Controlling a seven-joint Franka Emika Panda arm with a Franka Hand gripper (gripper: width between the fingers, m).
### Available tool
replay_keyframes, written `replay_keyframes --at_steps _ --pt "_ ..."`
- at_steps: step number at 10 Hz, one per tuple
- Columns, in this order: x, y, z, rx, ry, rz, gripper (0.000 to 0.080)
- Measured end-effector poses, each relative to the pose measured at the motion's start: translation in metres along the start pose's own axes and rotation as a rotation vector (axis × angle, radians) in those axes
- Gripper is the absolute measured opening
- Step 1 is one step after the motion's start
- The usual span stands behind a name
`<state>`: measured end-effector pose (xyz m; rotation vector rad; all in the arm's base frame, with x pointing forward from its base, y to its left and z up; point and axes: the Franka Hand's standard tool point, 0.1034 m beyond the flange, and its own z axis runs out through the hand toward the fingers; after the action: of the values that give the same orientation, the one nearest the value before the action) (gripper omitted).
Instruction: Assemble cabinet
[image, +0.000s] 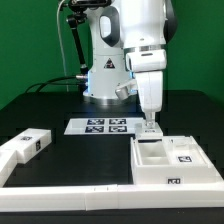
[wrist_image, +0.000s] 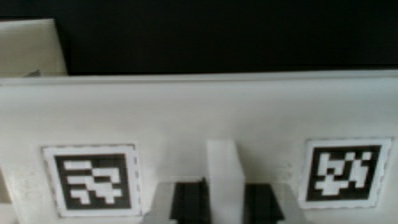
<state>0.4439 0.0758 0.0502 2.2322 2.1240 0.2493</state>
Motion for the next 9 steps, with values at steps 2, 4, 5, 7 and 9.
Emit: replay_keyframes --at_steps 2,4,5,7,9 --pt "-0.007 0.001 0.001 0.032 -0.021 -0.004 0.0071" --pt "-0.012 -0.002 0.003 0.067 -0.041 -0.003 0.0071" --pt "-0.013 0.002 0.002 0.064 -0.042 -0.002 0.0071" --pt "-0.013 0.004 0.000 0.064 -0.047 -0.003 0.0071" --pt "-0.010 0.009 -0.004 0.072 -0.057 -0.003 0.0071"
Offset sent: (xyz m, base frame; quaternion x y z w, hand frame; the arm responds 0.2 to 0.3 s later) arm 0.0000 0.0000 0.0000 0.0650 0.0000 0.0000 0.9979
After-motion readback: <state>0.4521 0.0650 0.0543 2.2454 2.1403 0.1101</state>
